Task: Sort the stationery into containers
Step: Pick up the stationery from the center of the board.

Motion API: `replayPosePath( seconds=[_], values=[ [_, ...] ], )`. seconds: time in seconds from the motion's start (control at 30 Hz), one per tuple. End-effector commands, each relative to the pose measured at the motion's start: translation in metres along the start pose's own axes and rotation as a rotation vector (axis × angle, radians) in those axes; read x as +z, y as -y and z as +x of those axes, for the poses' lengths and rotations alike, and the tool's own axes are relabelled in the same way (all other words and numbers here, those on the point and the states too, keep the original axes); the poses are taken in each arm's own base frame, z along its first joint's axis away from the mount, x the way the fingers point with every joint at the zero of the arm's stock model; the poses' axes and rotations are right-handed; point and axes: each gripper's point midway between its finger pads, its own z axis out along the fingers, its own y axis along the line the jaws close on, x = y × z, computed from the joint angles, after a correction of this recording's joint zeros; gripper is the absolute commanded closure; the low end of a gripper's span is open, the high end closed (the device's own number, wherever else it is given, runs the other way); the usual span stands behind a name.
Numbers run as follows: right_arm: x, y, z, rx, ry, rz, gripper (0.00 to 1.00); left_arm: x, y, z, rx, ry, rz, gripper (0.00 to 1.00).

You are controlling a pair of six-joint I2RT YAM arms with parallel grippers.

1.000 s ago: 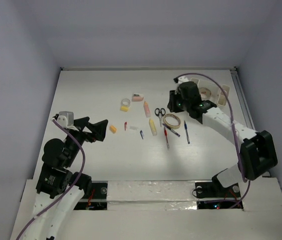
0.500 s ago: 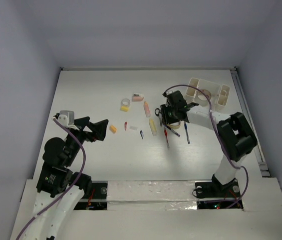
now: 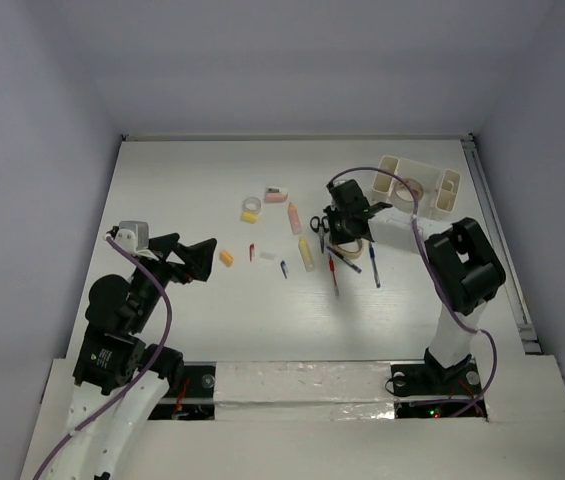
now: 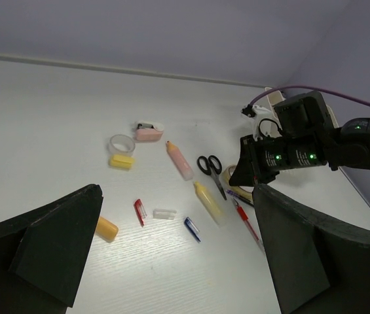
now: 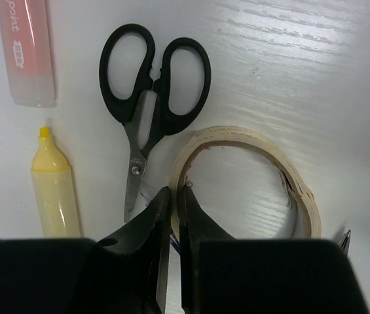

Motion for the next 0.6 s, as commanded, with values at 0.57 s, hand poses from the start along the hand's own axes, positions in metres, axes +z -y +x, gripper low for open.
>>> replayPosePath(
  seconds=[0.57],
  values=[
    [-0.150, 0.036, -0.131, 0.093, 0.547, 0.135, 1.00, 0.001, 0.008, -0.010, 0.013, 0.047, 0.043, 0.01]
  ],
)
